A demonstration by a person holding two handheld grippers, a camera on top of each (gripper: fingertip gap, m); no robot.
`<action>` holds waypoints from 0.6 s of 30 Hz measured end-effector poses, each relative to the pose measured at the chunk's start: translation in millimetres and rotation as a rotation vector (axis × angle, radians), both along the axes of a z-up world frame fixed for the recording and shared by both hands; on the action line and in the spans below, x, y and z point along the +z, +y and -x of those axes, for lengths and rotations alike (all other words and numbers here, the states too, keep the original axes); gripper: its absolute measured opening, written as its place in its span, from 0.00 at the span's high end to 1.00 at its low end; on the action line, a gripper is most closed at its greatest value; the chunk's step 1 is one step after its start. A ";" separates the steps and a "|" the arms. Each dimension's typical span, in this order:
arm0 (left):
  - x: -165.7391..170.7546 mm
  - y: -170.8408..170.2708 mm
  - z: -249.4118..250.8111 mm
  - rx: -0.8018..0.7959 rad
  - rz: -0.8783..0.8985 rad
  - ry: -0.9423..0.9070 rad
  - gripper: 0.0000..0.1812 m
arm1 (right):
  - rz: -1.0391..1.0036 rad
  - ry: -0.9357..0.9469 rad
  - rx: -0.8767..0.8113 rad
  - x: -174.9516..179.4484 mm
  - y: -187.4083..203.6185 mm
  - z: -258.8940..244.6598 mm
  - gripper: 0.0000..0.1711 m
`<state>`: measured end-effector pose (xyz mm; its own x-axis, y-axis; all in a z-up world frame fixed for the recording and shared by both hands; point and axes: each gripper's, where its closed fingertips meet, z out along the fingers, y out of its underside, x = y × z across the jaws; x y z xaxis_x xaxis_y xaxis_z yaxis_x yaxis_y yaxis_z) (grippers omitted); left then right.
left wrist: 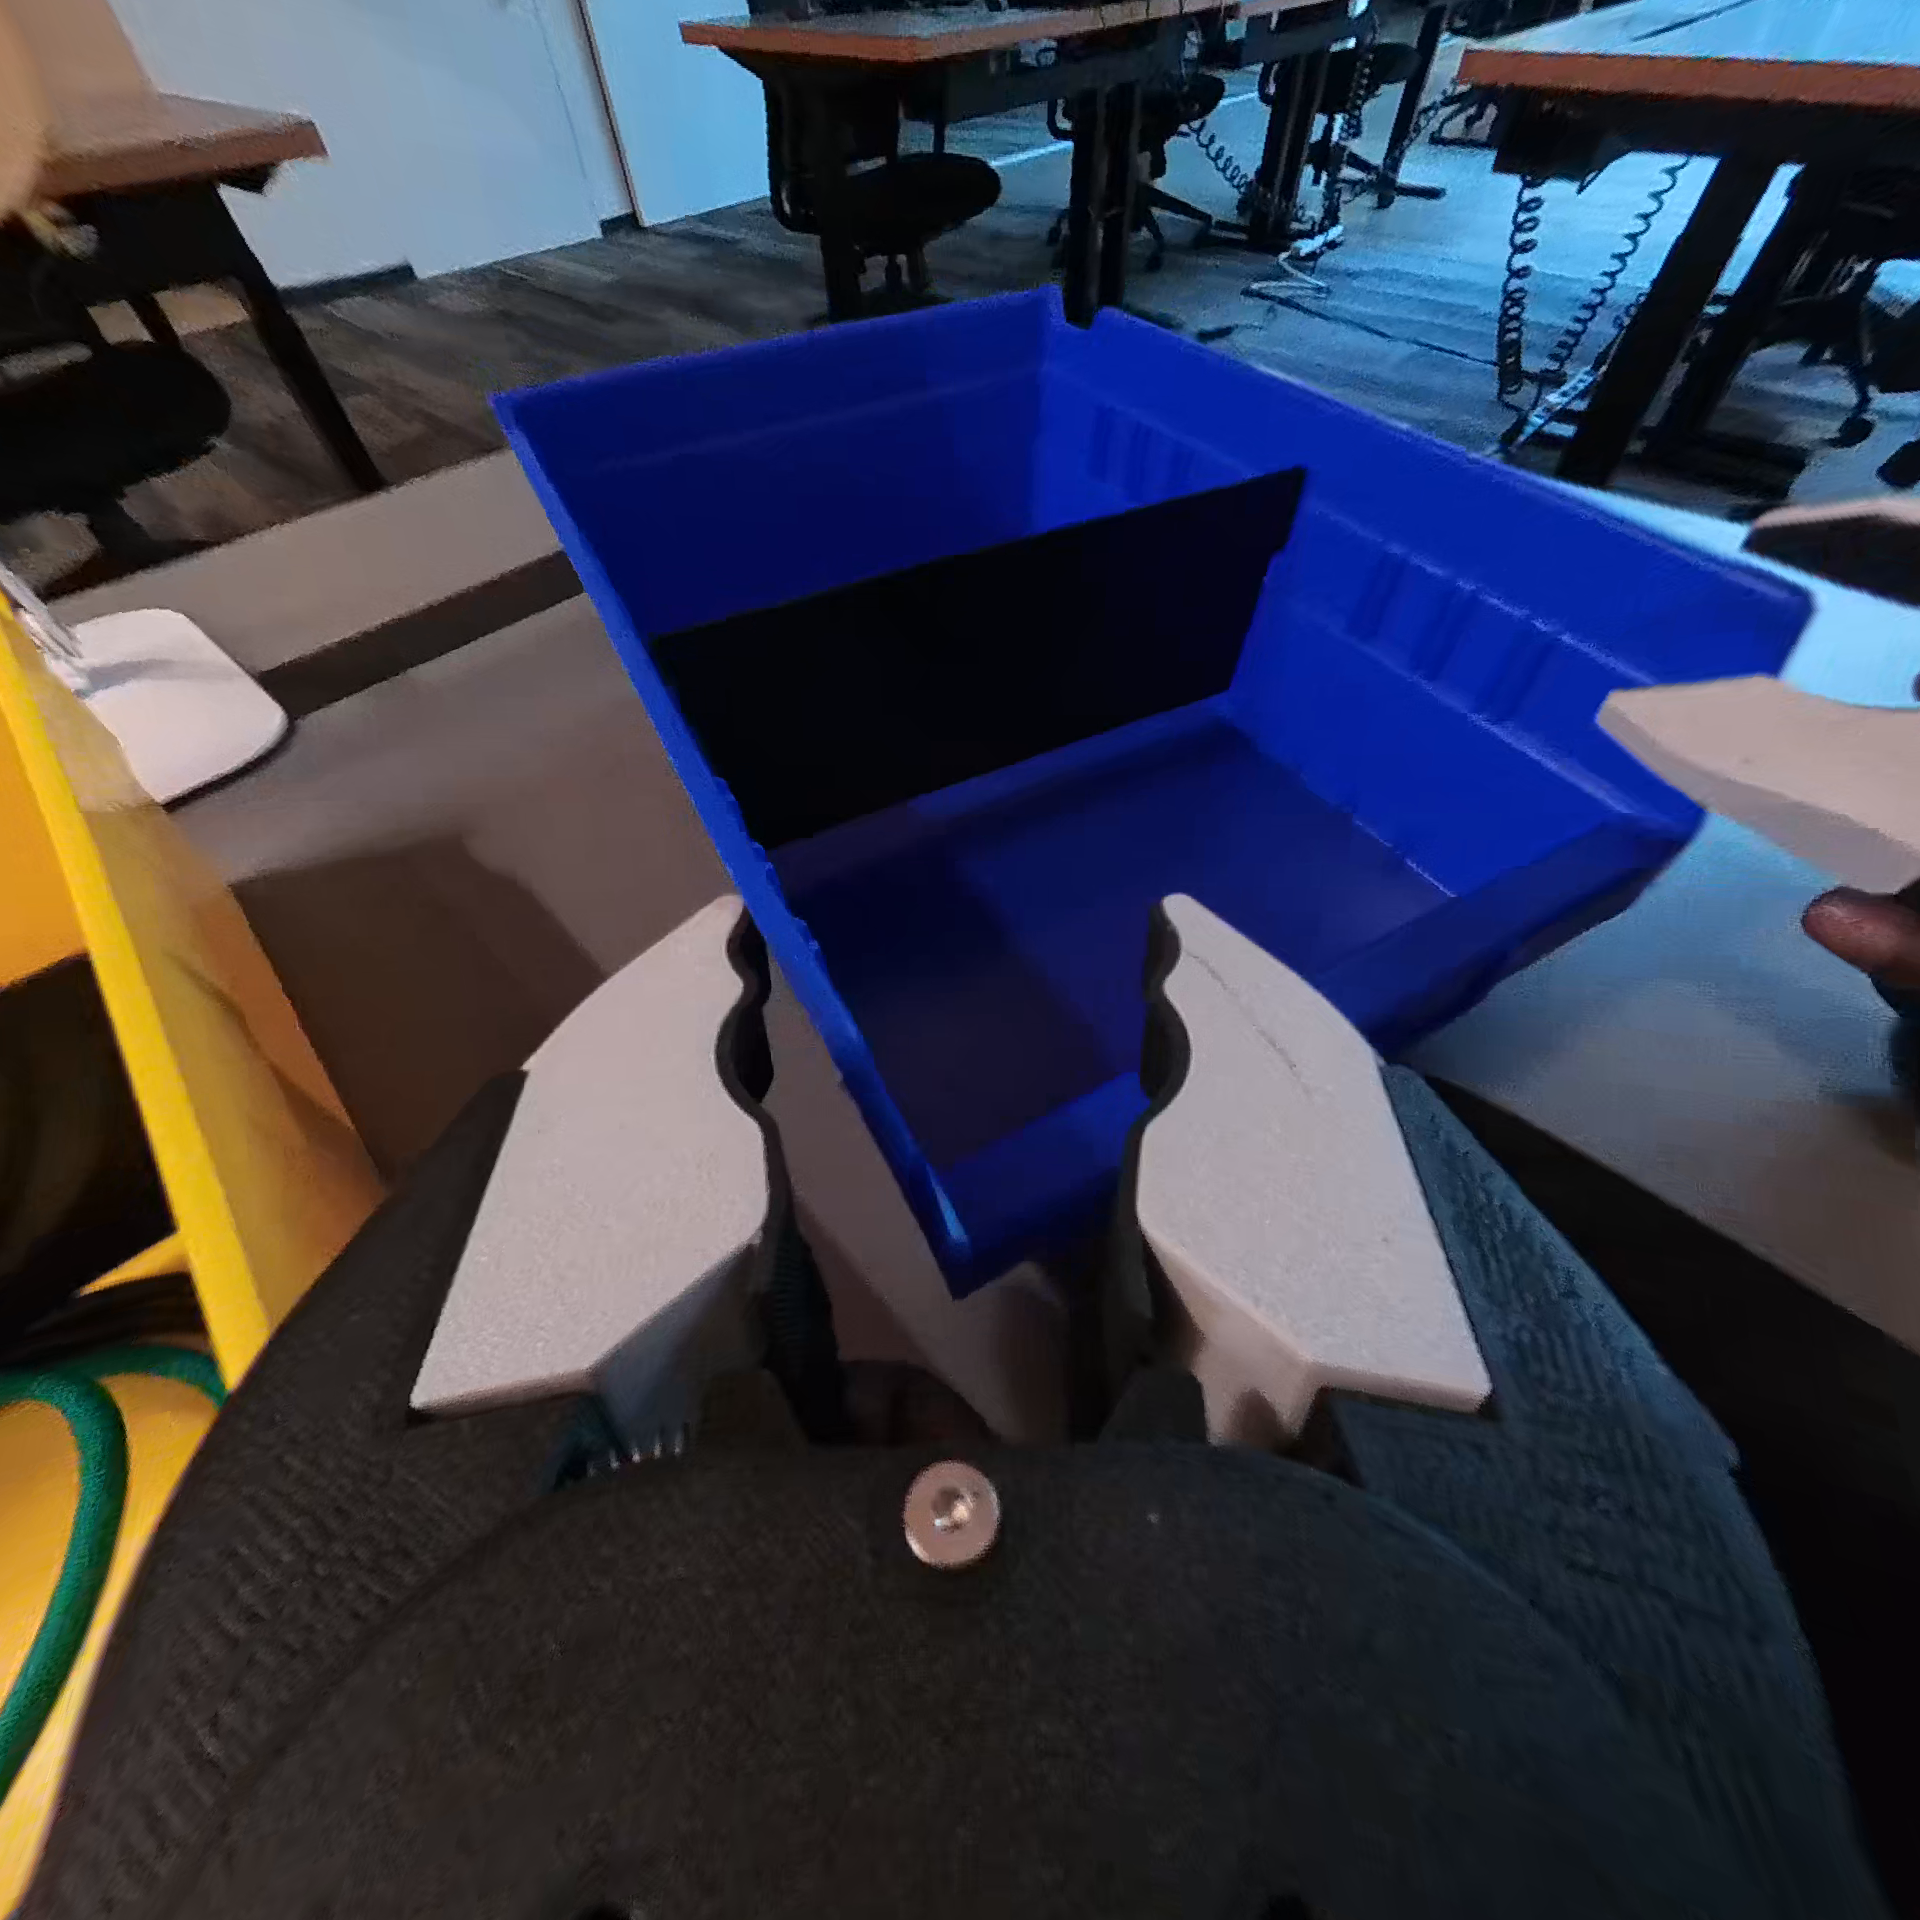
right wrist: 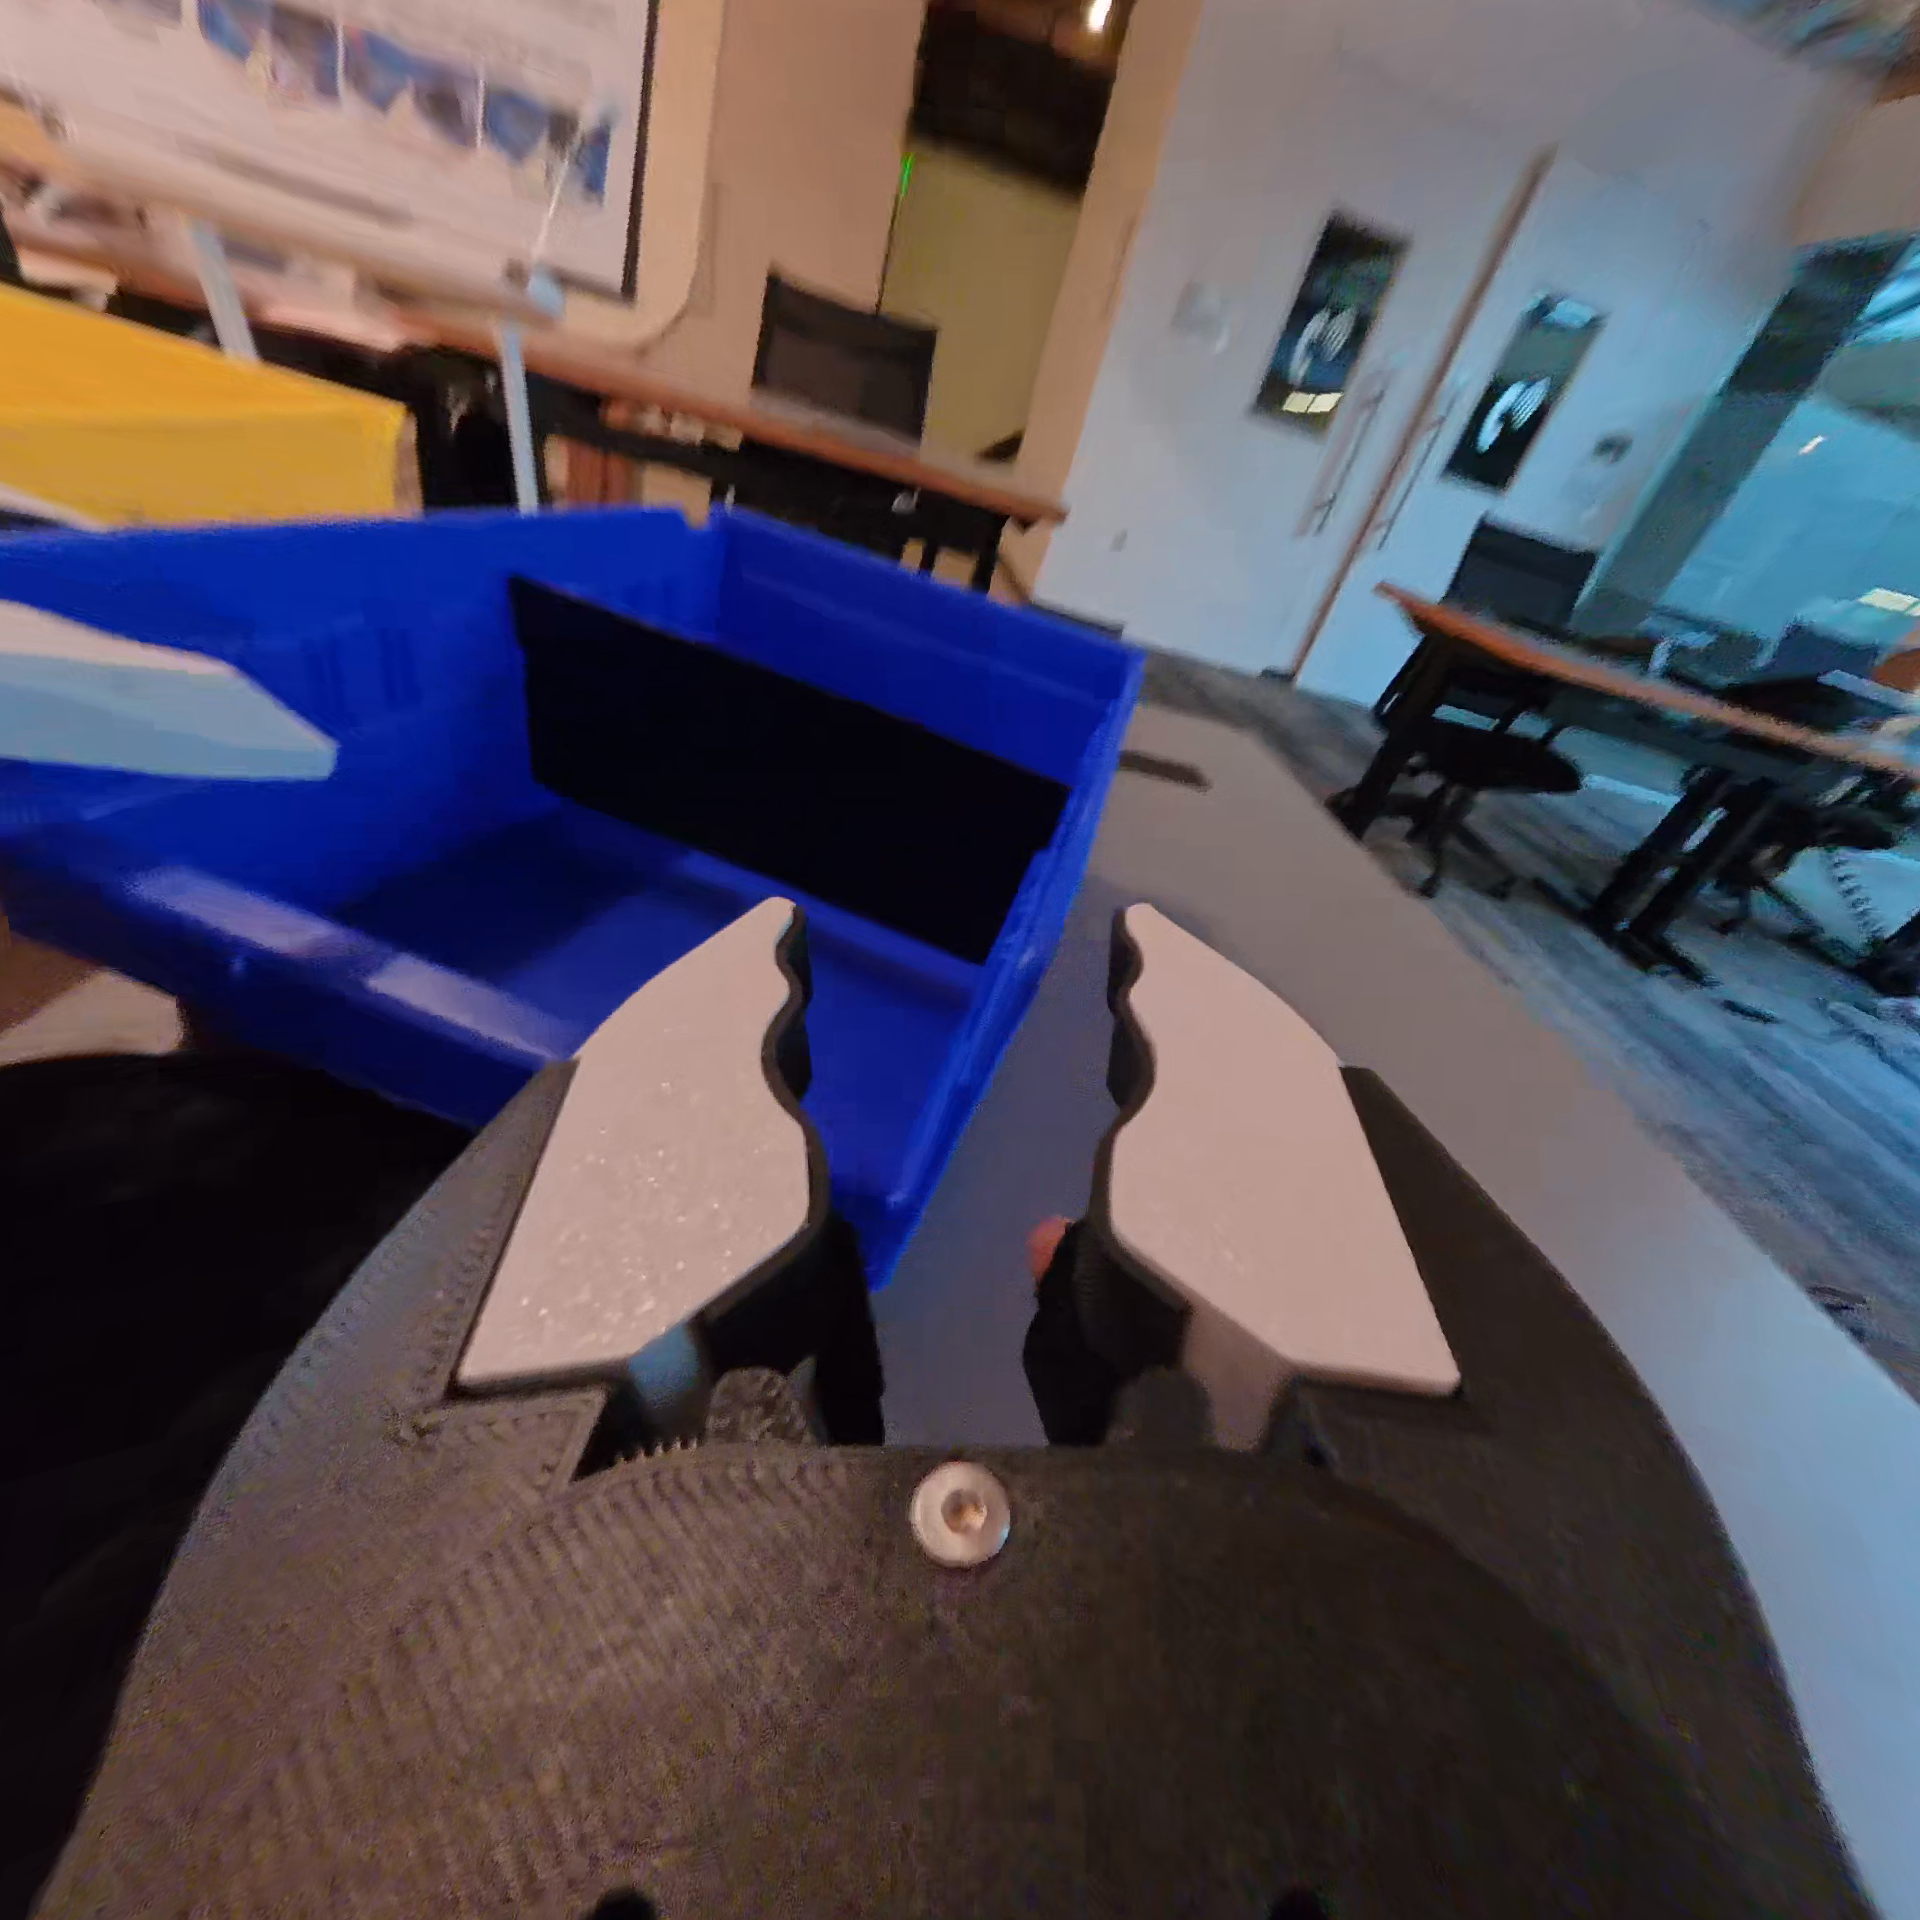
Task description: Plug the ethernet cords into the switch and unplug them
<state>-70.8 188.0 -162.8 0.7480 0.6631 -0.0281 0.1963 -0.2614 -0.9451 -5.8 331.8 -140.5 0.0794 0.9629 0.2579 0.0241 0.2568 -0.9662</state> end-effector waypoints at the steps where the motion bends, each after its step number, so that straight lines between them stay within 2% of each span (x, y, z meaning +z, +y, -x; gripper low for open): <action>1: 0.6 -0.8 -4.9 -0.013 -0.007 -0.027 0.61 | -0.013 0.042 -0.009 7.9 1.4 -5.0 0.67; 4: 5.0 -10.8 -21.9 -0.039 -0.012 -0.055 0.61 | -0.087 0.088 -0.001 24.6 -2.7 -14.3 0.67; 7: 20.1 -27.6 -57.2 -0.134 -0.018 -0.018 0.62 | -0.233 0.047 0.200 25.4 -37.0 -15.1 0.67; 9: 28.7 -52.3 -75.2 -0.177 0.028 0.046 0.64 | -0.337 -0.037 0.335 12.8 -59.9 -15.9 0.65; 11: 25.6 -87.2 -81.7 -0.201 0.162 0.113 0.67 | -0.409 -0.180 0.409 -9.1 -72.0 -15.8 0.61; 14: -6.4 -132.0 -82.5 -0.311 0.427 0.144 0.67 | -0.492 -0.305 0.411 -32.8 -77.0 -9.5 0.59; 16: -20.7 -149.0 -67.0 -0.315 0.550 0.179 0.67 | -0.516 -0.342 0.433 -43.6 -86.8 -5.4 0.59; 18: -21.6 -152.6 -47.2 -0.277 0.595 0.228 0.67 | -0.539 -0.349 0.461 -49.2 -99.7 -1.5 0.59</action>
